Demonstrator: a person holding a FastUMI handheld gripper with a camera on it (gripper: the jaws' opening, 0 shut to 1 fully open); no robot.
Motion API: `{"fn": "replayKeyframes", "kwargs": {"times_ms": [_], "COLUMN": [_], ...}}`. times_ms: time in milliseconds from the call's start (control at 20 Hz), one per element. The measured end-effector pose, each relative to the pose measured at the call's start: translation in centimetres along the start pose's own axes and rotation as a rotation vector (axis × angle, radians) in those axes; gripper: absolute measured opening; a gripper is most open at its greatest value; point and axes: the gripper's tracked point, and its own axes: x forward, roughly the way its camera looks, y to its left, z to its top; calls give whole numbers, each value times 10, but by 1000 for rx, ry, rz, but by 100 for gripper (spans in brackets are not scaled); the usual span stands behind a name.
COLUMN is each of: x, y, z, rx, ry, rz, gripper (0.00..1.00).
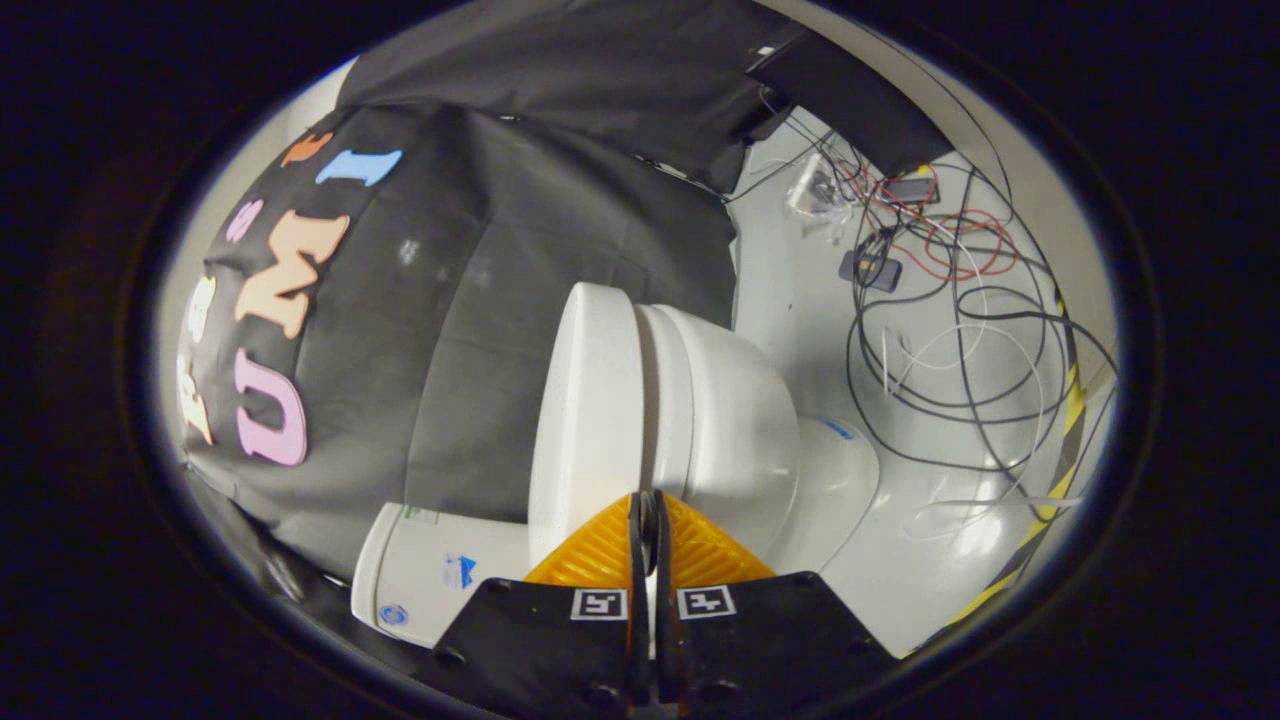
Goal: Open the toilet lid.
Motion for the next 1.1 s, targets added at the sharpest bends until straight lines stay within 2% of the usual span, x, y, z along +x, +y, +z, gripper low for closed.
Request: {"fn": "replayKeyframes", "kwargs": {"times_ms": [300, 650, 1100], "x": [-12, -39, -65], "y": [31, 129, 249], "z": [8, 17, -32], "rx": [-117, -335, -712], "ry": [-56, -169, -214], "rz": [11, 149, 306], "gripper": [4, 4, 8]}}
